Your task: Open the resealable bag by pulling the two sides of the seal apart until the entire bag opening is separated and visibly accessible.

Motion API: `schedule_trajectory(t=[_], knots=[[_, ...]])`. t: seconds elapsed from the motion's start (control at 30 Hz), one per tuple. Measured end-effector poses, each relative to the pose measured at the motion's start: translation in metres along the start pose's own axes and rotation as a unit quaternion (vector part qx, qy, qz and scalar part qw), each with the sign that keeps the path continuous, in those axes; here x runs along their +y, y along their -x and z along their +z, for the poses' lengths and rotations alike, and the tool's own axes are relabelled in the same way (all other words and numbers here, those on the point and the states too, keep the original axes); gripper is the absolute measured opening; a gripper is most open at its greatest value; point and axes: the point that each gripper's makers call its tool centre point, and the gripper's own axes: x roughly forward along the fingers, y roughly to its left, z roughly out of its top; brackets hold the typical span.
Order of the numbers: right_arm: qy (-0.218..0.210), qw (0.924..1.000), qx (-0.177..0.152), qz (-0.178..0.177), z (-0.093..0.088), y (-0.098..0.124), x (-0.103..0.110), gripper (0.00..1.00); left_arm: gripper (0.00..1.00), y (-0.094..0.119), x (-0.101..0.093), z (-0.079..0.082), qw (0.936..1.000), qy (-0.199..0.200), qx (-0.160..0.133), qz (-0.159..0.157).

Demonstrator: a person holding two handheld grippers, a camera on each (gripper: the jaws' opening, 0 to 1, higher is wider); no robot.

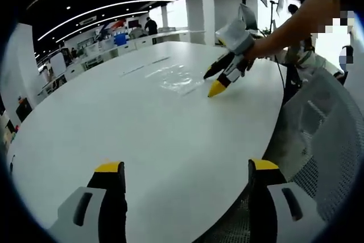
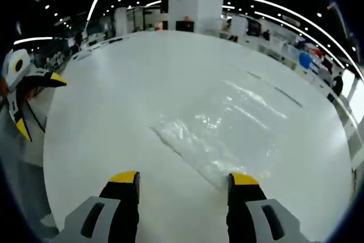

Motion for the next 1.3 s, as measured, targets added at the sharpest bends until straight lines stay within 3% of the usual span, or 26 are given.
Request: schedule_trajectory(t=[0.17, 0.23, 0.27, 0.37, 0.47, 0.6, 0.9, 1.3], knots=[[0.005, 0.9994, 0.032, 0.013, -0.002, -0.038, -0.037, 0.58, 0.89, -0.002, -0.004, -0.006, 0.9998, -0.003, 0.017, -0.01], [0.012, 0.999, 0.04, 0.017, -0.007, -0.045, -0.04, 0.57, 0.89, -0.001, -0.003, -0.006, 0.9998, -0.006, 0.017, -0.007], [0.035, 0.9969, 0.066, 0.026, -0.016, -0.06, -0.042, 0.57, 0.89, -0.002, -0.003, -0.008, 0.9997, -0.007, 0.023, -0.006], [0.041, 0.9927, 0.103, 0.047, -0.031, -0.08, -0.036, 0.53, 0.88, -0.004, -0.005, -0.016, 0.9991, 0.002, 0.04, -0.013], [0.012, 0.9943, 0.096, 0.044, -0.029, -0.081, -0.038, 0.51, 0.88, -0.004, -0.005, -0.015, 0.999, 0.017, 0.038, -0.016], [0.047, 0.9906, 0.104, 0.076, -0.038, -0.07, -0.01, 0.49, 0.89, -0.003, -0.004, -0.013, 0.9993, 0.01, 0.033, -0.013], [0.02, 0.9908, 0.105, 0.083, -0.041, -0.06, 0.004, 0.4, 0.9, -0.003, -0.007, -0.011, 0.9994, 0.003, 0.031, -0.017], [0.072, 0.9829, 0.142, 0.092, -0.048, -0.053, 0.012, 0.13, 0.89, -0.001, -0.006, -0.009, 0.9996, -0.003, 0.026, -0.014]])
